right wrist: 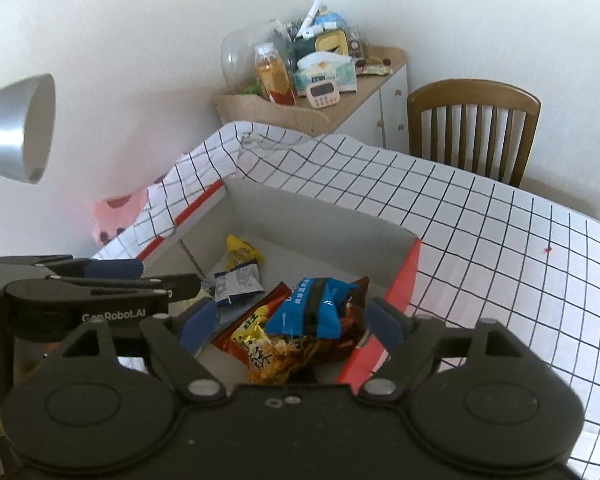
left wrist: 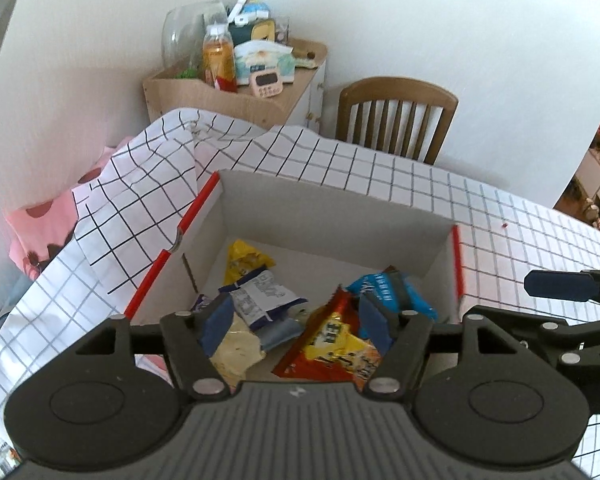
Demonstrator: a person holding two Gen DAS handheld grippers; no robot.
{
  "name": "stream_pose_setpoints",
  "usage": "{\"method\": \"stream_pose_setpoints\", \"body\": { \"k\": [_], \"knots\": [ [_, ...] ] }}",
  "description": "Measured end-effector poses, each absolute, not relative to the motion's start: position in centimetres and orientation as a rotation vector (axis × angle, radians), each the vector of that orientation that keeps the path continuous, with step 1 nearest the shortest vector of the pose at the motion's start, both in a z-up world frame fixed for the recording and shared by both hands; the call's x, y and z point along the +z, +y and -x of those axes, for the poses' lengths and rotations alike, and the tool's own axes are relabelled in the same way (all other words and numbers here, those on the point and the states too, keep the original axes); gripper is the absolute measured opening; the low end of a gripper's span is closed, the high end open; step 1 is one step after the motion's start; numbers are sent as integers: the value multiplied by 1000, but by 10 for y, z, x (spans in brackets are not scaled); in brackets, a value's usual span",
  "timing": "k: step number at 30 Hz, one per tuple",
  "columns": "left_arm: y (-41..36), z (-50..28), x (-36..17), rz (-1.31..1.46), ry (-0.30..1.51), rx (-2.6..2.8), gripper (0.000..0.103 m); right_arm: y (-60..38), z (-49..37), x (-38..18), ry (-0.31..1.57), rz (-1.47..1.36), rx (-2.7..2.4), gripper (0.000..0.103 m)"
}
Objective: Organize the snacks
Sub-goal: 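Withdraw both tools from the box toward the last two small items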
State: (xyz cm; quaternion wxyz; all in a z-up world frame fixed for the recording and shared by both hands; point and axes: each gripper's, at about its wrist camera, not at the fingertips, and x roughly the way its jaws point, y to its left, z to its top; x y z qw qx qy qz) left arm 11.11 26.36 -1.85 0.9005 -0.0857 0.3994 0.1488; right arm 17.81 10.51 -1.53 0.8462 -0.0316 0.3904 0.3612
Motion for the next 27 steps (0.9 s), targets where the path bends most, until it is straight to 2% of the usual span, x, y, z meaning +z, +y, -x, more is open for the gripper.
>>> {"method": "stream_pose_setpoints", "body": {
  "k": [6,9,16,20,27],
  "knots": [
    [234,-96,-9,181,790,288,70,75,-170,-8,806,30,795,88],
    [216,-89,-7,179,782,284,70,59,-165,-6,798,21,811,93],
    [180,-81,-4,200,753,259,71,14,-157,-2,779,-16,839,96],
    [152,-78,-3,189,721,254,81,-16,-155,1,758,-48,830,101],
    [105,-86,-8,199,725,193,81,-70,-156,1,719,-93,805,103]
  ]
}}
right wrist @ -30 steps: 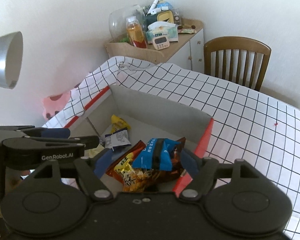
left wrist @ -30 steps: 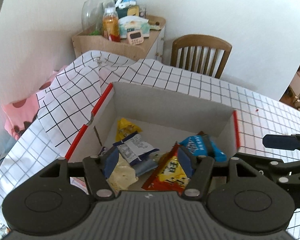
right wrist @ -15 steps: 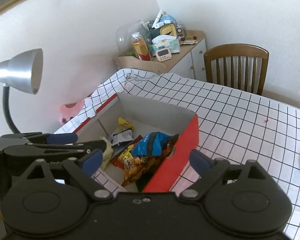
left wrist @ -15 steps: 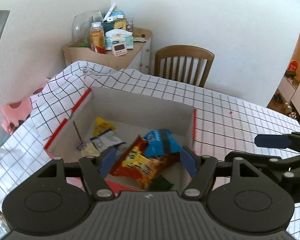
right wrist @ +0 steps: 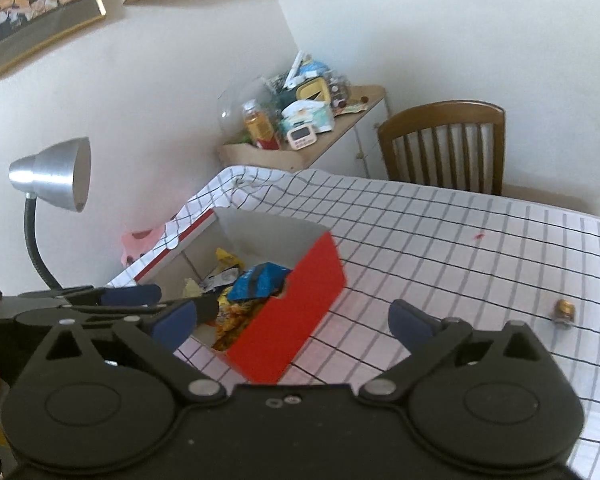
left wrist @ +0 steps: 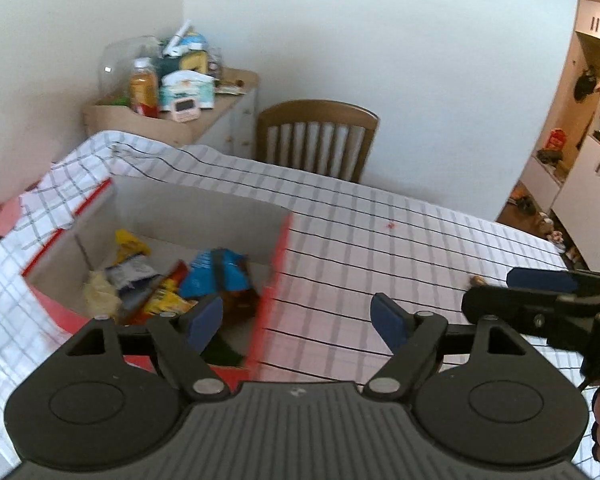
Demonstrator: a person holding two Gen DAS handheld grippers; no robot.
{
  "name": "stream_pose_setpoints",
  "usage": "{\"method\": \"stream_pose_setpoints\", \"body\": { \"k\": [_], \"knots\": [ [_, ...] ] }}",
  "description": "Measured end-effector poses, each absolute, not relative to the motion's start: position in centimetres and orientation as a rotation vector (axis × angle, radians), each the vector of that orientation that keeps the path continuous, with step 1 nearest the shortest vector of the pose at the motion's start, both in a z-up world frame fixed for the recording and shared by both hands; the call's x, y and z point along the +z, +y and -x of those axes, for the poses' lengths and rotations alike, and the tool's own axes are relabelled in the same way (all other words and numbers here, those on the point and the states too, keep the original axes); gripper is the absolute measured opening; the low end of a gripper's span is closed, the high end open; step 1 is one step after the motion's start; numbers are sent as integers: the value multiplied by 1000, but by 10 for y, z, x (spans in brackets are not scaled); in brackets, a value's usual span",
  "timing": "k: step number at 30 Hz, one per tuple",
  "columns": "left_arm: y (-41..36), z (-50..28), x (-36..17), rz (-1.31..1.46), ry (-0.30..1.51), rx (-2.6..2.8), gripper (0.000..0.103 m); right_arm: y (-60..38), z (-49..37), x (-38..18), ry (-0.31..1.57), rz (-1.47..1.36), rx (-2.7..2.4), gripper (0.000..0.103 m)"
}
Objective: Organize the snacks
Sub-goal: 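Withdraw both tools from the box toward the last two small items, then grasp the orange-wrapped candy with the left tool while the right tool grasps the brown chocolate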
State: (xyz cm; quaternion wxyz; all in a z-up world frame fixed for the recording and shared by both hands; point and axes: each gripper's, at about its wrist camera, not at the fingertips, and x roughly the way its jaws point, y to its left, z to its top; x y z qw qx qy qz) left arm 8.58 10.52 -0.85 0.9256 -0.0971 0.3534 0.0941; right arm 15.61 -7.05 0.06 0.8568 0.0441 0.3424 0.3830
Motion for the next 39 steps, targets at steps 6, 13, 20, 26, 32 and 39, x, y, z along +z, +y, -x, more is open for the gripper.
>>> {"method": "stream_pose_setpoints", "body": {
  "k": [6,13,20,26,32,39],
  "knots": [
    [62,-103,-24,185,770,142,81,-116,-166,-8,723,-98,735,103],
    [19,-127,-38,144,808,96,81,-172,-182,-24,758,-131,635,103],
    [-10,-156,-58,106,892,26,81,-209,-201,-41,783,-146,545,103],
    [-16,-187,-81,92,1001,5,81,-223,-230,-60,828,-172,461,103],
    [-18,-213,-100,64,1072,-19,81,-219,-267,-87,888,-233,379,101],
    [-14,-237,-120,40,1105,-8,80,-204,-305,-115,944,-199,324,95]
  ]
}}
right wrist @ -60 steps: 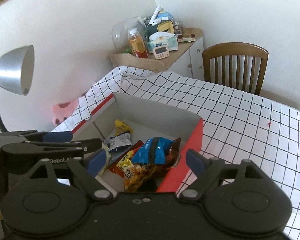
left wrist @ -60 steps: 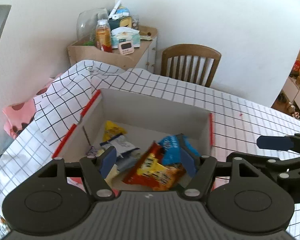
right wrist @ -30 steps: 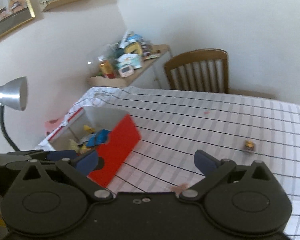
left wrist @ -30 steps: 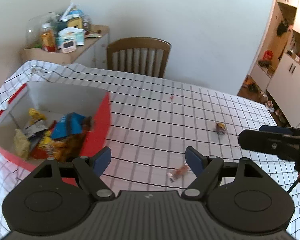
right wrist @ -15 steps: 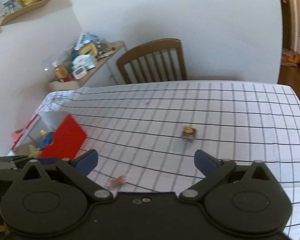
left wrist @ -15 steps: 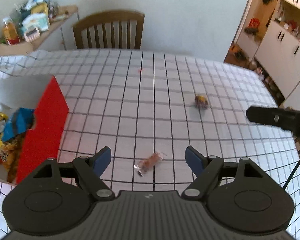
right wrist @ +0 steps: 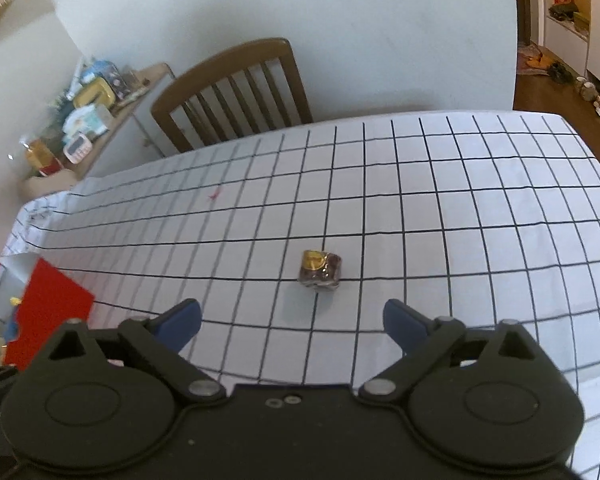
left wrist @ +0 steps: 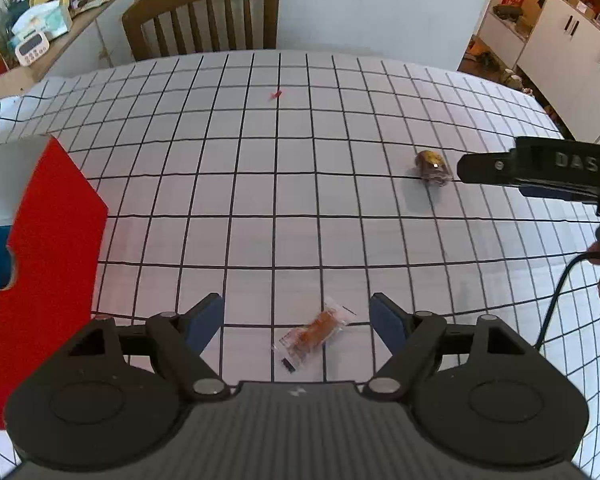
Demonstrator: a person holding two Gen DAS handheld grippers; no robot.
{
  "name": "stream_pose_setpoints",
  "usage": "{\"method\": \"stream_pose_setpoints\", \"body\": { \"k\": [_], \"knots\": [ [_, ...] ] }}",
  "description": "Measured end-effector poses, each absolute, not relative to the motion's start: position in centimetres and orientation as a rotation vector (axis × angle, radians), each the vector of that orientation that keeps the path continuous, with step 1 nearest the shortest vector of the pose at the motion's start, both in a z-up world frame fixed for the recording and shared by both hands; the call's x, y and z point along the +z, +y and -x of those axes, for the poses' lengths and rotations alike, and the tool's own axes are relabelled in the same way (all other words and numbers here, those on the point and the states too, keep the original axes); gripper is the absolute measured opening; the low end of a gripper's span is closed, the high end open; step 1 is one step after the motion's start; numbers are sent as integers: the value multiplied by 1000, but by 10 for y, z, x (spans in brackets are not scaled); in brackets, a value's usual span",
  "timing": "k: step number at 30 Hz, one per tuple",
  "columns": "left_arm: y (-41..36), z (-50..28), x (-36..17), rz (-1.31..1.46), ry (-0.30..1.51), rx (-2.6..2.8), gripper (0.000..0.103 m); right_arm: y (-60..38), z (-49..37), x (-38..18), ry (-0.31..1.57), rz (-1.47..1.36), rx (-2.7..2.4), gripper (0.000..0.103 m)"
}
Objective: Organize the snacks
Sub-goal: 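Grasp the orange-wrapped candy with the left tool while the right tool grasps the brown chocolate, then carry both sweets over the red box and open both tools inside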
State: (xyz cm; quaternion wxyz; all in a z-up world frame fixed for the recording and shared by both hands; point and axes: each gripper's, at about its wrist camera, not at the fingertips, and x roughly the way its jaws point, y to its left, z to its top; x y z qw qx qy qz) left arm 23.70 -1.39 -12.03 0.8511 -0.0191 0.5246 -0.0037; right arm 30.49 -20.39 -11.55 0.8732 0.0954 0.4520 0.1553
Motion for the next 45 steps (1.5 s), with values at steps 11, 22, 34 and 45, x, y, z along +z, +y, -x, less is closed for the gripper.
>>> {"method": "stream_pose_setpoints", "body": {
  "k": [11,22,34,45],
  "knots": [
    [-6,-253,-160,-2,1206,-67,64,-181,-342,-147,977,-137,260,81],
    [-34,-247,-173,-132,1190,-160,55,-179,-359,-165,1019,-139,247,61],
    [-49,-243,-180,-162,1159,-188,21,-172,-349,-164,1012,-85,275,34],
    [-19,-222,-171,-32,1140,-119,19,-188,-297,-149,1017,-71,317,33]
  ]
}}
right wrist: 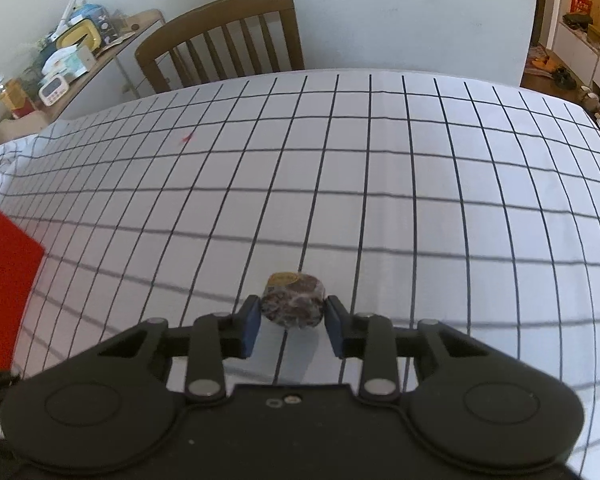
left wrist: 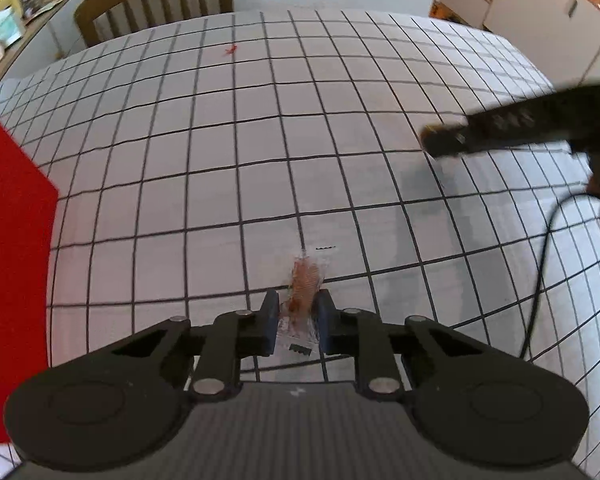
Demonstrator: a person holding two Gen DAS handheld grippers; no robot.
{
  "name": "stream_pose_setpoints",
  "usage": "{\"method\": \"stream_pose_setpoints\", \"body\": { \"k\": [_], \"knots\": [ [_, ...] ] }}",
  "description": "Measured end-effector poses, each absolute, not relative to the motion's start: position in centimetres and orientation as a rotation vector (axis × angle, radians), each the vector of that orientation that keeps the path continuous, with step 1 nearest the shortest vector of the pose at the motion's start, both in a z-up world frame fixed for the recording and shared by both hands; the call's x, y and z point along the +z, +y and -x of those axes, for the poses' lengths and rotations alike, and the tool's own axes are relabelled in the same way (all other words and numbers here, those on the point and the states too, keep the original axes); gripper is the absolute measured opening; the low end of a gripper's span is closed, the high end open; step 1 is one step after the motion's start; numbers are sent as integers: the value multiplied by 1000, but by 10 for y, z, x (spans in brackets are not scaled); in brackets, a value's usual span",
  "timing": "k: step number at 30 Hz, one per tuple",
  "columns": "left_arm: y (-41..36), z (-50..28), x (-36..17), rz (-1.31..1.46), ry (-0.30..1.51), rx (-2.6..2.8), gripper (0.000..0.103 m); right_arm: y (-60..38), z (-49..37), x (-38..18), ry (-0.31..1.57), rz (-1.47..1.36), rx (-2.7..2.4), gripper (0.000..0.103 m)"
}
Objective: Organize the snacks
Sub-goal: 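Carry both sweets over the red box and open both tools inside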
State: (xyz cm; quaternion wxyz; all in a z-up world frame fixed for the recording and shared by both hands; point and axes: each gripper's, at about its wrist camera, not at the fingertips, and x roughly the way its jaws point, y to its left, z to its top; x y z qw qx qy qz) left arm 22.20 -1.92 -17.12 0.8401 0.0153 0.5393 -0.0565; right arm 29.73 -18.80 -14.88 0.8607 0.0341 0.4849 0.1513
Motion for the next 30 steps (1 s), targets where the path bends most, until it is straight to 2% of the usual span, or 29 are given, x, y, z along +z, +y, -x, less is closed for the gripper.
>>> {"method": "stream_pose_setpoints", "body": {
  "k": [13,30],
  "knots": [
    [10,-173,-125,69,1057,-59,19,-185,-228,-102,978,-68,389,33],
    [56,-120,-48,141,914,2,19,-125,-166,-23,862,-28,557,33]
  ]
}}
